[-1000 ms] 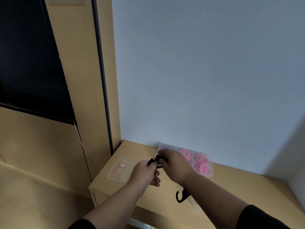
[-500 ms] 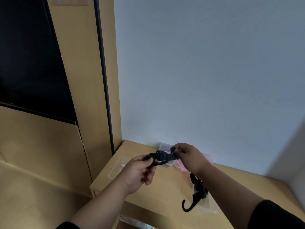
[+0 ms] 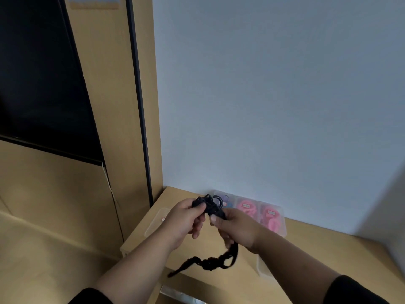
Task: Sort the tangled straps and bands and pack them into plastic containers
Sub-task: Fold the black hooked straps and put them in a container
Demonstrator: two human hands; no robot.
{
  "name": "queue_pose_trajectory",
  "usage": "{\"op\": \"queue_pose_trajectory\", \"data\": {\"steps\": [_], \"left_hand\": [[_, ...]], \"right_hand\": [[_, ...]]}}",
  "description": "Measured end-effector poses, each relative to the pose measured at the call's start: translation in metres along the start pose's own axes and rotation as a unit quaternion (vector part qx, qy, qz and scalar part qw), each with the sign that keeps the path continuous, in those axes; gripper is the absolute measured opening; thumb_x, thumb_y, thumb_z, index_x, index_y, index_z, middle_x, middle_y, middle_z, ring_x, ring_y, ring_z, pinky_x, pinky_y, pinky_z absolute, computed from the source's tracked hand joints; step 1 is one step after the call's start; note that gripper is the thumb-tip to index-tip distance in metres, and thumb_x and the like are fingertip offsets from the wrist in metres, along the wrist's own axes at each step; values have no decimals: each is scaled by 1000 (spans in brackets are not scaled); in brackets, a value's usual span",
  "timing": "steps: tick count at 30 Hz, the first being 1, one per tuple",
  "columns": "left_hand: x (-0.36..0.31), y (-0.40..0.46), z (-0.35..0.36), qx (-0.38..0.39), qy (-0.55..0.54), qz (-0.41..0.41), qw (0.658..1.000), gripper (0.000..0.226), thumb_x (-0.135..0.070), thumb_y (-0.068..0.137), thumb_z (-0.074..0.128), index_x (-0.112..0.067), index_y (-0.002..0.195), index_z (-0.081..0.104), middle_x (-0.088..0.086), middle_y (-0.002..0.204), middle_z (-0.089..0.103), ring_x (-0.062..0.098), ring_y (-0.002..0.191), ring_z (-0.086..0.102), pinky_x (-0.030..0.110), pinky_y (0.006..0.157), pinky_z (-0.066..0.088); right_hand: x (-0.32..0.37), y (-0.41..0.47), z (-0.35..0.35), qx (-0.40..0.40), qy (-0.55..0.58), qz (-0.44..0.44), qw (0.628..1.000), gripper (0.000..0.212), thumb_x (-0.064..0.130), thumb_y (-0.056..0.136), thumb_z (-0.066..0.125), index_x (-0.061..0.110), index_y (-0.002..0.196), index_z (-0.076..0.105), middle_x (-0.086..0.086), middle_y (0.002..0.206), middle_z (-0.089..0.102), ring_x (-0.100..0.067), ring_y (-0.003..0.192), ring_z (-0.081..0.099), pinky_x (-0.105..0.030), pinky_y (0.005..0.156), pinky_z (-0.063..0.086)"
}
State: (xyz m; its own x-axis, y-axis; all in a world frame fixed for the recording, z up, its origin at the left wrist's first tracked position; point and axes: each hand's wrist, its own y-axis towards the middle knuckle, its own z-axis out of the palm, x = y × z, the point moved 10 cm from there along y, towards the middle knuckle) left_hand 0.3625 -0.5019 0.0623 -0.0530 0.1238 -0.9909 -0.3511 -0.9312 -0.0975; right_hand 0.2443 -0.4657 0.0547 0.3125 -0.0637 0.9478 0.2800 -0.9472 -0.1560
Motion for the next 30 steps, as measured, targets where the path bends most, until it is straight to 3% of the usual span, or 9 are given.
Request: {"op": "queue_pose_trajectory", "data": {"steps": [4,7,12,16,19,22,25,28,30], "left_hand": [[-2,-4,-1,33,-6,-18,999,13,-5,99,50,0,91,59,7,58,50,21,44,44,24,40,35],[1,-11,6,62,-43,-35,997,16,-3,99,48,1,91,61,9,58,49,21,43,44,23,39,36],[9,-19,16,101,-104,-67,987,13,-6,96,49,1,95,60,9,58,47,18,41,41,22,40,37],[13,-15,16,58,-169,-64,982,14,-8,98,49,0,102,60,11,61,52,19,44,46,24,40,36],[11,-6,15,14,-158,-34,987,12,-6,101,49,0,98,59,13,68,54,20,49,50,27,42,40],[10,1,6,-9,44,-10,999,11,-12,102,52,-5,97,59,10,72,56,21,50,51,29,46,44],[22,-2,10,82,202,-48,975,7,-14,100,54,-12,97,60,5,69,57,17,50,53,30,47,46],[26,-15,30,206,127,-79,967,10,-9,102,51,-8,97,60,2,64,54,16,51,50,29,46,47],[17,-19,37,223,45,-69,971,13,-8,103,48,-6,97,60,4,64,53,18,52,50,27,46,46]], "right_hand": [[-5,-4,-23,-22,44,0,999,23,29,101,59,10,94,48,5,52,33,-11,44,24,-19,41,22],[-3,-8,-31,-10,51,-22,998,32,36,90,64,6,91,53,5,52,33,-10,44,25,-17,42,22],[2,-12,-25,21,113,-81,990,38,56,79,76,19,79,68,-2,50,35,-10,40,27,-15,43,22],[8,-12,-18,4,135,-97,986,36,55,91,62,20,83,64,-5,57,42,-12,43,32,-22,45,23],[4,-12,-23,-68,-2,-85,994,30,46,99,48,26,79,62,8,57,44,-7,48,37,-22,51,30],[3,-5,-29,-99,-218,-63,969,27,39,97,61,25,75,54,14,58,41,-2,54,38,-25,57,33],[14,-5,-53,-150,-245,-51,956,28,34,96,65,23,73,54,12,61,46,-1,55,40,-24,57,34],[14,-3,-61,-141,-271,-39,952,24,32,100,58,18,82,58,9,70,52,-7,65,46,-29,65,39],[5,-1,-60,-130,-276,-28,952,23,33,104,51,21,85,57,8,76,56,-8,69,49,-33,71,44]]}}
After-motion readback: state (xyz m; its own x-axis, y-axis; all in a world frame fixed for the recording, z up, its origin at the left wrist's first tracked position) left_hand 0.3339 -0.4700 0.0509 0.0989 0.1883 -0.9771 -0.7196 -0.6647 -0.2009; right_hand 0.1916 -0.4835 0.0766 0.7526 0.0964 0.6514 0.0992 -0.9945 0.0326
